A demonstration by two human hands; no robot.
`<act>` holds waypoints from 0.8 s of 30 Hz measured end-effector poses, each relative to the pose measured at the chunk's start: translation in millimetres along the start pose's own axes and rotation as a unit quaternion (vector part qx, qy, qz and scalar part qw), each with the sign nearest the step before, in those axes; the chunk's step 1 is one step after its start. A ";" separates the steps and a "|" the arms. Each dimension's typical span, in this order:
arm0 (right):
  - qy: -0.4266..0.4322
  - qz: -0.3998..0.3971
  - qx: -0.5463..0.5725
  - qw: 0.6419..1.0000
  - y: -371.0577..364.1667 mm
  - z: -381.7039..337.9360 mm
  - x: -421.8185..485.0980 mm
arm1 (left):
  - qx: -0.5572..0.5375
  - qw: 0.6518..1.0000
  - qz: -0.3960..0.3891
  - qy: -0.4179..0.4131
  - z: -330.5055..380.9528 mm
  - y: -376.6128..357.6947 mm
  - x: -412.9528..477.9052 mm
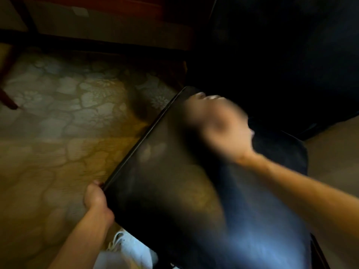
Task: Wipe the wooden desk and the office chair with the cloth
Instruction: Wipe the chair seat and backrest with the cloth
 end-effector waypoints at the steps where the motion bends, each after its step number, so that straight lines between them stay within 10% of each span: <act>1: -0.072 -0.018 -0.064 0.995 4.1 39.8 16.8 | -0.001 1.000 -0.003 0.005 -0.7 -0.3 -1.6; 8: -0.182 -0.052 -0.045 0.981 -14.1 57.6 13.5 | 0.007 1.000 -0.015 -0.007 -0.4 -8.2 -4.5; 13: 0.058 -0.077 0.087 0.992 -56.2 -131.4 -39.8 | -0.019 1.000 -0.019 0.007 -0.6 -8.7 0.1; 18: 0.332 -0.180 0.101 0.921 -56.7 -224.9 -82.4 | -0.088 0.991 -0.103 0.009 3.3 -12.7 7.7; 24: 0.022 -0.115 -0.057 0.992 -55.3 -129.9 16.5 | -0.068 0.991 -0.097 0.058 0.0 -8.3 14.7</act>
Point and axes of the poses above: each hand's wrist, its own x-axis towards the middle knuckle, its own y-axis out of the back of the hand, z = x × y, the point moved 8 cm from there along x, towards the middle knuckle, and after that the axes turned 5 degrees about y, right-handed, at the moved point
